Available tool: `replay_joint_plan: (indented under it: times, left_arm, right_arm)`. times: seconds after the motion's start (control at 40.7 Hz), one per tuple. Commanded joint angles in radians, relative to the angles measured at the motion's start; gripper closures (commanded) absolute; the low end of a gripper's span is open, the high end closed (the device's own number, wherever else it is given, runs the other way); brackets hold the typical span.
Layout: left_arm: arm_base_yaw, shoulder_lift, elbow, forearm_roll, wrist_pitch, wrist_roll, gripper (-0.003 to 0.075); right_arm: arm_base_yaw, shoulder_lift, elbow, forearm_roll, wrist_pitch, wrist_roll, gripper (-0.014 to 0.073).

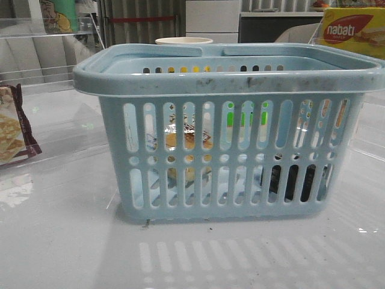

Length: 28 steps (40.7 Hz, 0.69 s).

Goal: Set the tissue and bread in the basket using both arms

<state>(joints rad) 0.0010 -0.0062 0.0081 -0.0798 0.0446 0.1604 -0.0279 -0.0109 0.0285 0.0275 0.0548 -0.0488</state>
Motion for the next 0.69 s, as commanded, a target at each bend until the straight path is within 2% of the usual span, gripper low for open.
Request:
replay_joint_plan:
  times: [0.0, 0.663]
  left_arm:
    - [-0.008, -0.016, -0.001, -0.009, -0.086, -0.004, 0.0629]
    - [-0.008, -0.016, -0.001, -0.009, -0.086, -0.004, 0.0629]
  right_arm:
    - [-0.007, -0.018, 0.001, 0.01, -0.127, -0.011, 0.0536]
    - [-0.007, -0.018, 0.001, 0.01, -0.141, -0.011, 0.0536]
